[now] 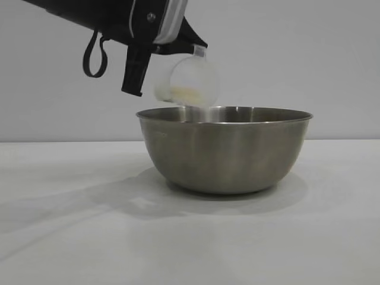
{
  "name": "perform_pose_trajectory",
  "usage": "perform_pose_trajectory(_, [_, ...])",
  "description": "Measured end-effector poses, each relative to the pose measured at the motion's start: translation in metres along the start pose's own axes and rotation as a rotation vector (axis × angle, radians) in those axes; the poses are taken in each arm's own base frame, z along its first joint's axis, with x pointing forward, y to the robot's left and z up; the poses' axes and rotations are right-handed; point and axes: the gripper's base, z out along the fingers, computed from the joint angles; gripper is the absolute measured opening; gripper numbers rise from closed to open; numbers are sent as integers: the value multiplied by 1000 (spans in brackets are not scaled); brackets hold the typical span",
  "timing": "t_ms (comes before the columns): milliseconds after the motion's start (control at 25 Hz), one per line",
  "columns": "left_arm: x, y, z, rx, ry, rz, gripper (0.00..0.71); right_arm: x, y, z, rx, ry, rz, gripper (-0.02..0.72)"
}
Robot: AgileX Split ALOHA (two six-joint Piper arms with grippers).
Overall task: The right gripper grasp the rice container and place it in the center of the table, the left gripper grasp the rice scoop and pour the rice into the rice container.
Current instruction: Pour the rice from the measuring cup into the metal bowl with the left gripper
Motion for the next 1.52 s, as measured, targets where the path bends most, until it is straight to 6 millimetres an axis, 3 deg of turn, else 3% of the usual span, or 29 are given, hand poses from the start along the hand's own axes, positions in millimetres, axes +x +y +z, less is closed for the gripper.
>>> perform_pose_trajectory(440, [3,10,6,-9,-23,287,0,0,0,0,0,0,0,330])
perform_pose_trajectory(760, [-16,21,10,-101,-71,480,0,0,0,0,0,0,0,330])
perform_pose_trajectory(1160, [-20,29,10,-192,-70,566,0,0,0,0,0,0,0,330])
perform_pose_trajectory(1280, [-18,31,11,-190,-38,340,0,0,0,0,0,0,0,330])
perform_pose_trajectory(1520, [6,33,9,-253,131,-595,0,0,0,0,0,0,0,330])
